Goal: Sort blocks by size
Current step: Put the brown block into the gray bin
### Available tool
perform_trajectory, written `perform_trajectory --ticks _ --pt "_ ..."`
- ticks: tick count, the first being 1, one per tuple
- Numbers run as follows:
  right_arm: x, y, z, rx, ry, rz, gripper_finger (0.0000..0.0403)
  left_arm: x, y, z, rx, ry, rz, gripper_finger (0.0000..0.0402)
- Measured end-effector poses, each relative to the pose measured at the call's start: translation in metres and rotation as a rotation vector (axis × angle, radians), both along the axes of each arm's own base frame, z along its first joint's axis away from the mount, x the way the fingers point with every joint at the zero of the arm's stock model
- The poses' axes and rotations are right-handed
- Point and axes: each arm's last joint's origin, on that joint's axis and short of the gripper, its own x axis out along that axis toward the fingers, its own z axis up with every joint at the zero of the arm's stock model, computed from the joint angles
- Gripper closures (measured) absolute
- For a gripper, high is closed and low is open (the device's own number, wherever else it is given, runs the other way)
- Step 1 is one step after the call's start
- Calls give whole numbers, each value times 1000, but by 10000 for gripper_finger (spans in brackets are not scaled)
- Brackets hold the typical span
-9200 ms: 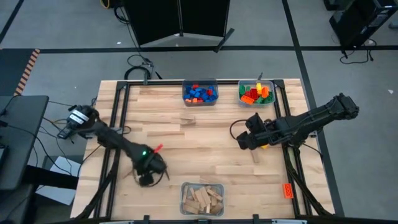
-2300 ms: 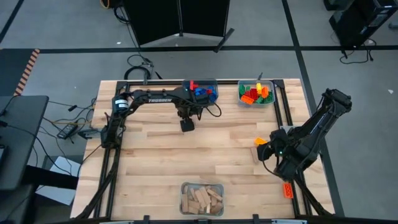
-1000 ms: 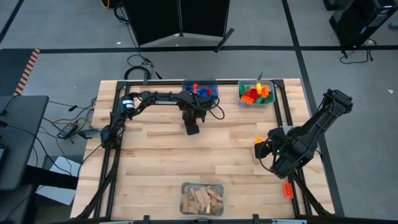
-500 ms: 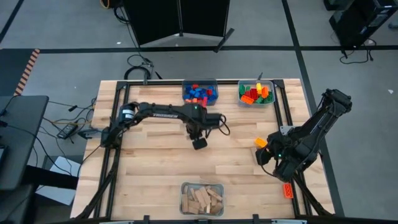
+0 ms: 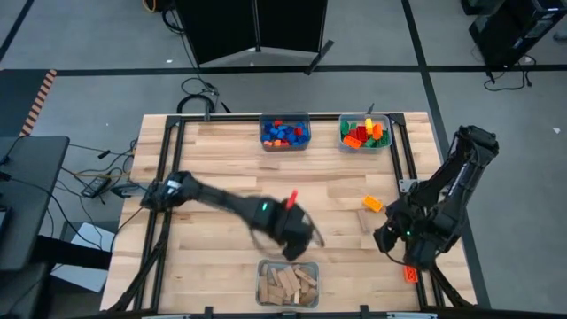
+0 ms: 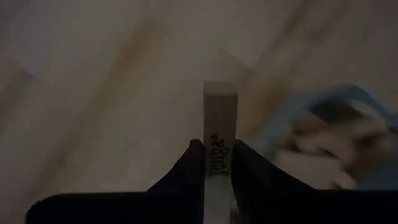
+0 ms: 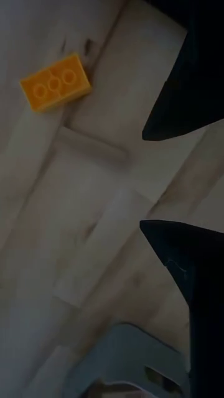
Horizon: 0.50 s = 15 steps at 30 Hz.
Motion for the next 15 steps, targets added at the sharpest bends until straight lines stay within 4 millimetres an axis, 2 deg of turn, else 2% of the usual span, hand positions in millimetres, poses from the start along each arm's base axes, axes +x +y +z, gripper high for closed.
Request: perform_trajectory --ticks 4,7,12,15 --pt "-3 4 0 14 -9 28 168 -15 -45 -1 -47 -46 104 331" --pt "-5 7 0 23 -13 42 168 -26 -70 0 -60 -84 187 328" --pt "-5 8 0 32 -18 46 169 -39 -102 -1 -82 -160 236 326" --pt "-5 8 0 35 -20 46 170 -42 -114 -2 -103 -192 245 325"
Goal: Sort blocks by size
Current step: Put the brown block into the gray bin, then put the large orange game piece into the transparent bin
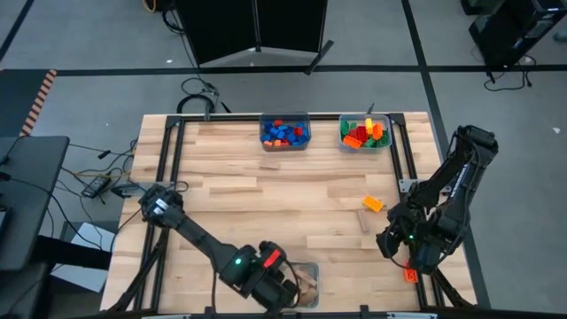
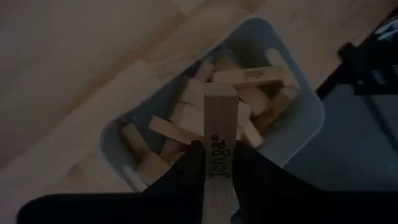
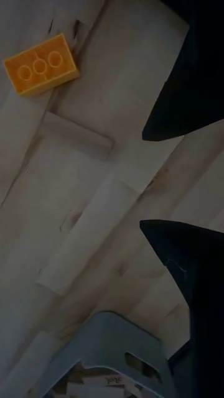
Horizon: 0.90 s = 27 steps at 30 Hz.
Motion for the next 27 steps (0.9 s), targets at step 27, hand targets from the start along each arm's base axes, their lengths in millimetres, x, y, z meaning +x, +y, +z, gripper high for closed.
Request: perform_trajectory --ticks 27 --pt "3 0 -1 14 120 165 172 -3 -22 -32 -8 -46 81 228"
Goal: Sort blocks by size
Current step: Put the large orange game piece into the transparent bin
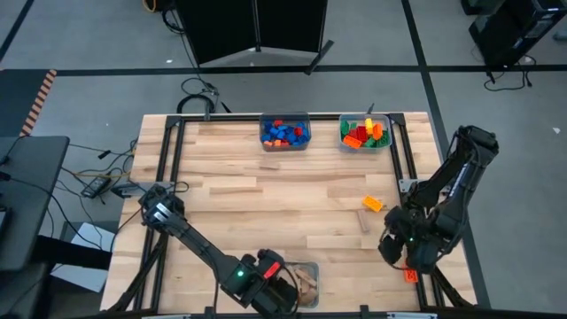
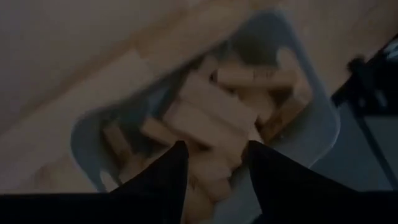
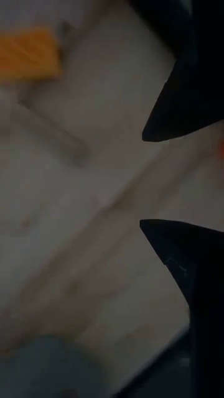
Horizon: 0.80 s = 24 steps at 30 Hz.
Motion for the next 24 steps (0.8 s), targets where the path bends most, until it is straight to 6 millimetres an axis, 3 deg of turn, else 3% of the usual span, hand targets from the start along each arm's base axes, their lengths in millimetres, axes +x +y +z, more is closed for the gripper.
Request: perform_trajectory --ticks 9,16,24 --pt "30 2 -9 216 311 181 212 -6 -5 1 100 -63 19 227" --pt "51 24 -45 272 585 411 264 -5 -4 2 115 -76 27 227" --pt "45 50 -93 349 878 610 305 -5 -3 2 115 -77 27 227"
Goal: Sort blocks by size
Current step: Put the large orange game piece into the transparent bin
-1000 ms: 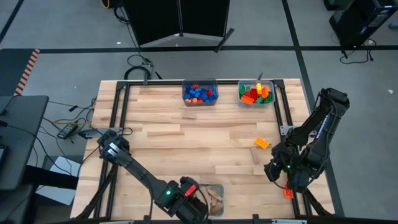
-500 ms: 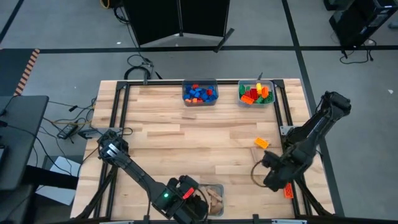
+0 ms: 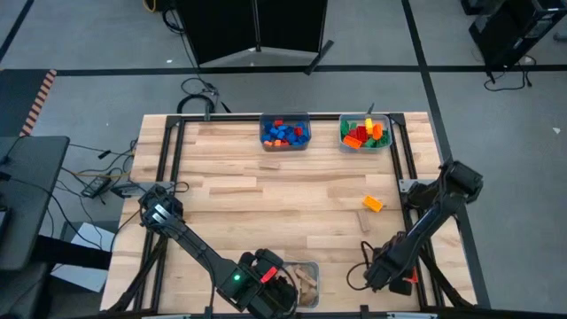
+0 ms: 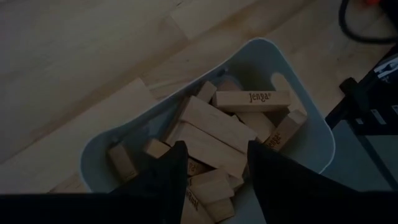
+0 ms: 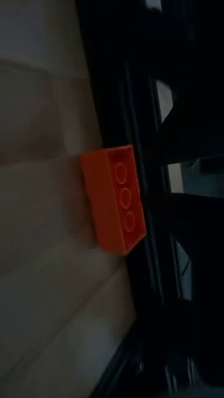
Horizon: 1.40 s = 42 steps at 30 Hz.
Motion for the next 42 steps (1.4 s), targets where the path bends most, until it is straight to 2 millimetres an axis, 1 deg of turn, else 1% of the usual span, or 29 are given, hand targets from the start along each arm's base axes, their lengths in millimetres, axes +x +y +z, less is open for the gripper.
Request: perform_trajectory --ticks 6,8,11,13,16,18,23,26,29,31,35,38,42 --pt "-1 13 -24 5 28 56 348 1 2 0 10 5 -8 227" --pt "-1 14 -28 3 28 58 362 2 3 0 15 7 -13 227" --pt "1 14 -28 -10 6 62 381 3 5 0 15 8 -9 227" --pt "3 10 -23 -26 -40 59 389 5 7 0 16 9 -7 227" --pt "12 -1 -8 -67 -178 44 392 7 9 0 23 19 -25 227" --pt "18 -11 2 -117 -261 20 387 9 12 0 23 30 -37 227" --pt "26 -40 29 -205 -383 -53 370 12 17 0 20 37 -36 227" --pt "29 -56 45 -262 -491 -112 373 13 17 0 23 44 -50 227" --pt "27 -66 63 -255 -604 -119 380 13 17 -1 16 51 -57 227" --pt "22 -70 72 -220 -648 -82 382 13 17 -1 15 52 -57 227" --pt "14 -68 80 -130 -699 106 370 13 17 -1 16 53 -57 227" --pt "10 -62 79 -87 -699 239 343 12 17 -1 18 56 -57 227" --pt "9 -52 69 -67 -670 381 297 10 19 -2 39 86 -56 227"
